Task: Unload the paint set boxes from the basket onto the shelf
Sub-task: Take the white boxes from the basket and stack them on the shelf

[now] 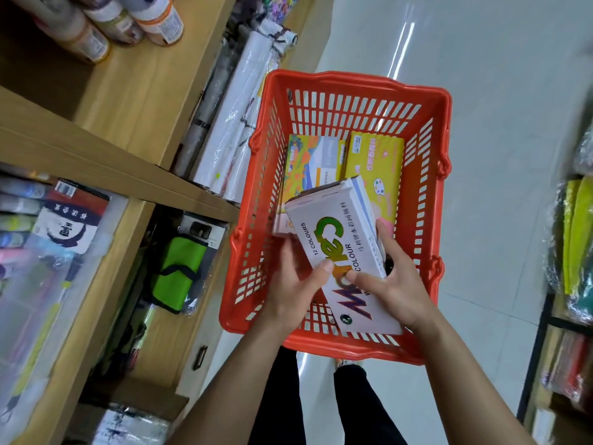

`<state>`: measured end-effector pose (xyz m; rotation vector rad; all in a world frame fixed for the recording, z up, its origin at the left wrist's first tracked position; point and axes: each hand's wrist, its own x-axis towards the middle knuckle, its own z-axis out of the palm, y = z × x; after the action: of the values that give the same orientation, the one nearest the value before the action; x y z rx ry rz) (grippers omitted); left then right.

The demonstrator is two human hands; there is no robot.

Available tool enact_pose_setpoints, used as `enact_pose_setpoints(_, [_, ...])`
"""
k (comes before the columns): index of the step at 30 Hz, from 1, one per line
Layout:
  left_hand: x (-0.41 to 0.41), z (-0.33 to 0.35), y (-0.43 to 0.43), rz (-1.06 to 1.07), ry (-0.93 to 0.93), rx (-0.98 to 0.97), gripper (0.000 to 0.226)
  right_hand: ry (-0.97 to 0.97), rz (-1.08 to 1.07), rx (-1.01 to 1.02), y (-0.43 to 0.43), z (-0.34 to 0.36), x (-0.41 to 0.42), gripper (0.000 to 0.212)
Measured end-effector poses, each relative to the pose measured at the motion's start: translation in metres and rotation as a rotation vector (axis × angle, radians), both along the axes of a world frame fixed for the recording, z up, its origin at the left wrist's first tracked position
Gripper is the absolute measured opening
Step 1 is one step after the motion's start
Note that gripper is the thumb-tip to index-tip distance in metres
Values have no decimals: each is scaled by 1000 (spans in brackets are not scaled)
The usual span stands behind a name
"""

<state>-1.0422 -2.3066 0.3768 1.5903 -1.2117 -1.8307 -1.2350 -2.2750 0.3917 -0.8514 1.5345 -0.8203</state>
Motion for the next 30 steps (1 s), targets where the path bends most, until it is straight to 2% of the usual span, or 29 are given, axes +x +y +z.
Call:
enact_pose_setpoints(3, [-17, -15, 3, -24, 30, 37, 88, -57, -34, -17, 0, 0, -5, 85])
enact_pose_setpoints(8, [-37, -7, -3, 149, 132, 26, 77, -193, -135, -28, -12, 0, -1, 82])
enact_pose_setpoints(11, [-40, -6, -7, 256, 194, 2, 82, -195, -180, -61, -18, -4, 9, 78])
enact_pose_setpoints(14, [-41, -10, -5, 285, 241, 6, 69, -211, -207, -90, -21, -12, 12, 82])
enact_pose_setpoints(18, [-38, 11, -9, 286, 259, -63, 78, -198, -222, -108, -21, 2, 12, 77])
enact_pose_setpoints(20, [-36, 36, -9, 275, 264, -90, 79, -199, -217, -129, -22, 24, 14, 72])
enact_pose_setpoints(25, [-18, 136, 1, 323, 231, -206, 61, -264, -165, -218, -18, 117, 32, 66])
enact_pose_setpoints(30, [30, 260, 62, 477, 176, -327, 57, -397, 65, -302, 13, 235, 73, 52])
